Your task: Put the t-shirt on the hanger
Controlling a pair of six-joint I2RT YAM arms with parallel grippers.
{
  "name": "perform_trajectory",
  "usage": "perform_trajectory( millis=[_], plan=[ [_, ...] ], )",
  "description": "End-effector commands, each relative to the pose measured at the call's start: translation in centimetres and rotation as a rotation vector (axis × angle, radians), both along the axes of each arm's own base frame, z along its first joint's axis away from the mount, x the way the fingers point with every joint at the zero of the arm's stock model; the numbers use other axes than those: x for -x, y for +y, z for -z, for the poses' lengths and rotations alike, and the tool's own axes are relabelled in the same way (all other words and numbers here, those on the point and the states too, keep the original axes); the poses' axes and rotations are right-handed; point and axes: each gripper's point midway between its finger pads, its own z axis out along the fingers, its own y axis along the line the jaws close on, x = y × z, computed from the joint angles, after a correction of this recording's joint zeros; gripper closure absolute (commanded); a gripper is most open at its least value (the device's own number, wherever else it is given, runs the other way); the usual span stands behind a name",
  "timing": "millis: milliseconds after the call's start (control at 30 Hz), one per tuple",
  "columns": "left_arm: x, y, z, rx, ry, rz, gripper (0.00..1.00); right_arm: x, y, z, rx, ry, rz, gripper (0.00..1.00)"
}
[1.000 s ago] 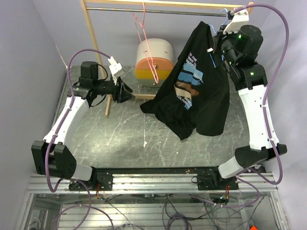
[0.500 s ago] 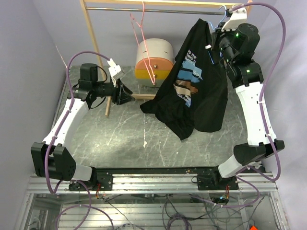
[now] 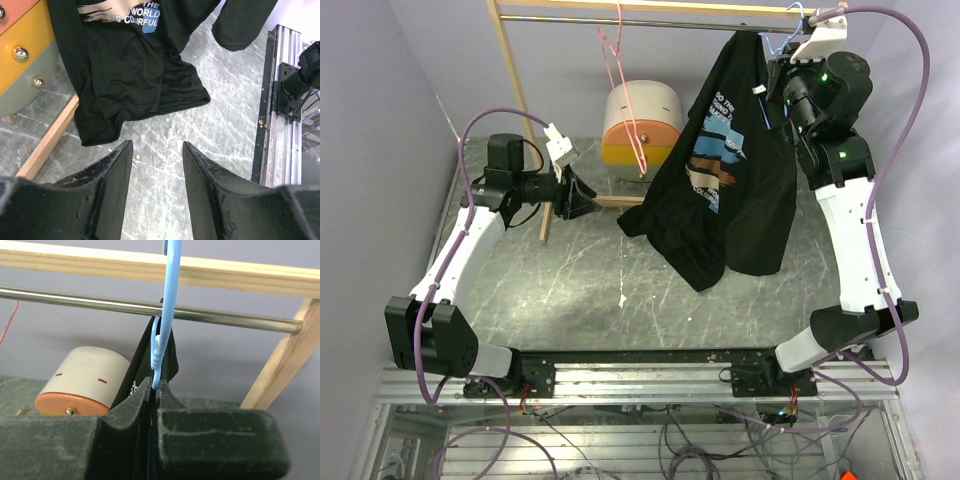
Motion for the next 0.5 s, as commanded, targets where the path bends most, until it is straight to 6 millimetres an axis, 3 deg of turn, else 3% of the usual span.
perform_trajectory(
  millis=[0, 467],
  plan=[
    [-0.1, 0.1, -0.9, 0.016, -0.046, 0.019, 0.45, 1.0, -1.0, -4.8, -0.017, -0.145, 0.026, 1.0],
    [-0.1, 0.2, -0.5, 0.021, -0.032, 0.015, 0.46, -4.0, -1.2, -2.5, -0.018, -0.094, -0.013, 1.0]
  ],
)
